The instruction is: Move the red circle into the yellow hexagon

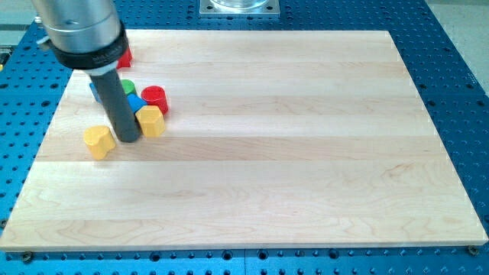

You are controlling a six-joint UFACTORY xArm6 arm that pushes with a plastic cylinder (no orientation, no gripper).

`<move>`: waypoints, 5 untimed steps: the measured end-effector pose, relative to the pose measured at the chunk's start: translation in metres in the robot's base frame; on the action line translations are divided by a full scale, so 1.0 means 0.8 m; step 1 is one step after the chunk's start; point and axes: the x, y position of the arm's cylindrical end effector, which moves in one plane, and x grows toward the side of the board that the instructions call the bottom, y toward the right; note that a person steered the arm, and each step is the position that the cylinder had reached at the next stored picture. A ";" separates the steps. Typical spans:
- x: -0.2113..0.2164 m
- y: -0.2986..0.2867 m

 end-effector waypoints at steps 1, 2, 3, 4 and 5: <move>0.000 0.027; -0.017 0.036; -0.050 0.034; -0.080 0.034; -0.053 0.038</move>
